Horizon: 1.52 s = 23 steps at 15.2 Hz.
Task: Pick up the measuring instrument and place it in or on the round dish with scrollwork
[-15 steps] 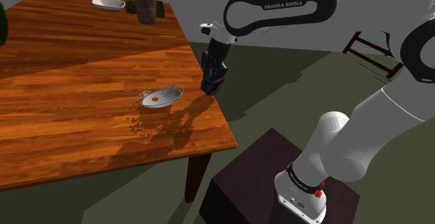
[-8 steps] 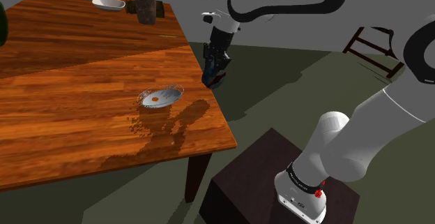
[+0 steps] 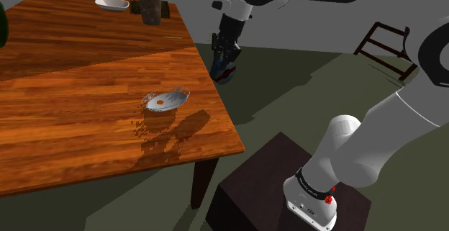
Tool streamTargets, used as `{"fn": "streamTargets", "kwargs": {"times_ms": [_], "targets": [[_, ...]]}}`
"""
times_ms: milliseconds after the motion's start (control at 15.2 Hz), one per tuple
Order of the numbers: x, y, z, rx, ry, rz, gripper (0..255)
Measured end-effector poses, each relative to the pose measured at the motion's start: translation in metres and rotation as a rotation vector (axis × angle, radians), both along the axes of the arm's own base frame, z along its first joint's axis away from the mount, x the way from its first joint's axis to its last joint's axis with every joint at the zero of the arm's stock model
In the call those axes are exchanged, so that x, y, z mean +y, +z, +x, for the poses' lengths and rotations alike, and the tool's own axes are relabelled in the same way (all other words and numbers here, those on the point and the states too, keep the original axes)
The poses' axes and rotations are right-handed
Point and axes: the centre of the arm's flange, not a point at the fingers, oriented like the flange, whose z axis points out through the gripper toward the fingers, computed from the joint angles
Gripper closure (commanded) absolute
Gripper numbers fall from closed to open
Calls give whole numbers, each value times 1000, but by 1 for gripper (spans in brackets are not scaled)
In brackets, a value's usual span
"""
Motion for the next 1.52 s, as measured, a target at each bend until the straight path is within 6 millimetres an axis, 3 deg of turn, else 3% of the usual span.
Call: {"fn": "streamTargets", "kwargs": {"times_ms": [330,528,1122,1320,1518], "targets": [[6,24,2,0,0,0,255],[36,32,11,0,0,-1,255],[152,54,42,0,1,-1,255],[166,49,44,1,1,0,255],[167,36,45,1,0,-1,255]]}}
